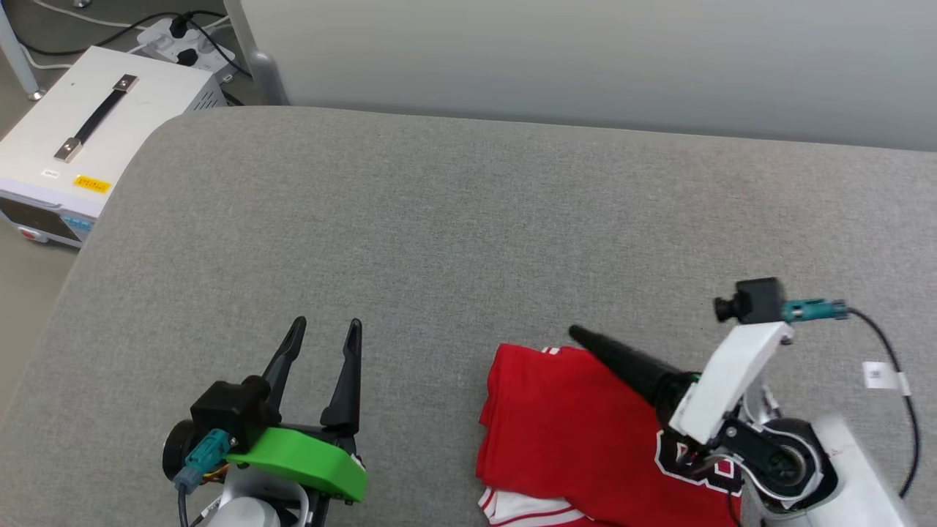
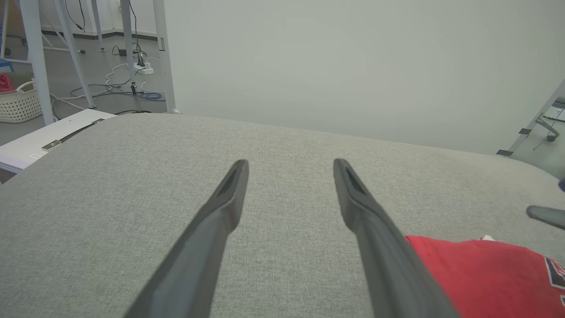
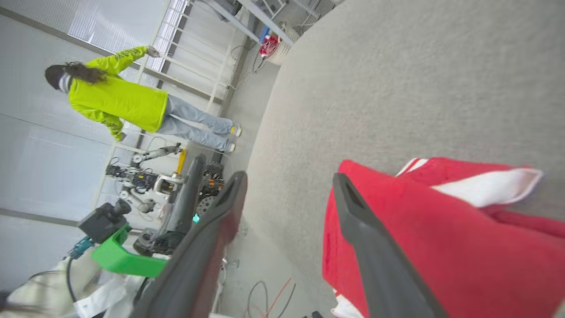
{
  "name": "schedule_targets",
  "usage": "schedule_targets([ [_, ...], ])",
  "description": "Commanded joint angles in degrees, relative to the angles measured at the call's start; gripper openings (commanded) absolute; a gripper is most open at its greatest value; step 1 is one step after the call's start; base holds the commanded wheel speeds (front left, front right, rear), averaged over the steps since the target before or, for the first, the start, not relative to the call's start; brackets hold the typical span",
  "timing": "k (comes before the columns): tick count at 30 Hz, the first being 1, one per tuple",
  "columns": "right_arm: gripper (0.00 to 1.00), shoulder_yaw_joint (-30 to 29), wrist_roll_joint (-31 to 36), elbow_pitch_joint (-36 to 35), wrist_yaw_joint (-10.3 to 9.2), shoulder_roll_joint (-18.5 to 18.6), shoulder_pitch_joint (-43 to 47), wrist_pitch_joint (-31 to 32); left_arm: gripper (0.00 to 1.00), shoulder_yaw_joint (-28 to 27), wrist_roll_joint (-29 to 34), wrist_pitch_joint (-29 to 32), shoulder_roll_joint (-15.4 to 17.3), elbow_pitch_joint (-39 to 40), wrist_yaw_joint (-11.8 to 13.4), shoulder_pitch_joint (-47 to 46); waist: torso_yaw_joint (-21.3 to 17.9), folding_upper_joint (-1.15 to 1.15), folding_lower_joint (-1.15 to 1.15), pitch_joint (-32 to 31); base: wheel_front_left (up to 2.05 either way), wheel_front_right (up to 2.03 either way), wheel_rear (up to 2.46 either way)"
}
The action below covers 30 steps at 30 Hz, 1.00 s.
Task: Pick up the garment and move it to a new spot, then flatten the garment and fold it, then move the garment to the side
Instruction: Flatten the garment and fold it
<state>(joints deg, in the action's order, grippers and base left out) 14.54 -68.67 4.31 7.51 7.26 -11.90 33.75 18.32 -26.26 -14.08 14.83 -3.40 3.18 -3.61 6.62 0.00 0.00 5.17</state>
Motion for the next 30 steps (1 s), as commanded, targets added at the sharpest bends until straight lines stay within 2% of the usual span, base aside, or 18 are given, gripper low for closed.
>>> schedule_targets([
  [1,1.00,-0.6,4.3,-1.1,-0.02,1.9,-0.6,-3.3,1.00,0.0,0.3,-0.3,0.0,-0.2,-0.3,-0.8,-0.5,0.00,0.00,-0.4,0.00,0.00,0.00],
  [6,1.00,-3.6,19.7,-3.2,-0.02,6.5,1.0,-13.0,1.00,-0.3,0.3,-0.3,0.3,-0.4,0.2,-0.3,-1.7,0.00,0.00,-1.1,0.00,0.00,0.00],
  [10,1.00,-9.0,28.9,-3.4,-0.02,7.9,3.3,-18.3,1.00,-0.6,0.2,-0.4,0.4,-0.7,0.8,0.0,-2.9,0.00,0.00,-1.7,0.00,0.00,0.00],
  [16,1.00,-15.7,37.9,-6.1,-0.02,7.7,8.0,-25.5,1.00,-1.3,0.2,-0.5,0.2,-1.4,2.0,0.9,-4.4,0.00,0.00,-3.5,0.00,0.00,0.00],
  [24,1.00,-18.5,48.3,-10.5,-0.02,6.5,14.5,-35.9,1.00,-2.1,1.3,-0.8,0.5,-1.3,2.8,2.6,-5.9,0.00,0.00,-5.9,0.00,0.00,0.00],
  [30,1.00,-17.8,53.1,-13.8,-0.02,3.9,19.6,-37.1,1.00,-2.3,2.1,-0.8,0.9,-1.3,3.0,4.1,-6.3,0.00,0.00,-7.3,0.00,0.00,0.00],
])
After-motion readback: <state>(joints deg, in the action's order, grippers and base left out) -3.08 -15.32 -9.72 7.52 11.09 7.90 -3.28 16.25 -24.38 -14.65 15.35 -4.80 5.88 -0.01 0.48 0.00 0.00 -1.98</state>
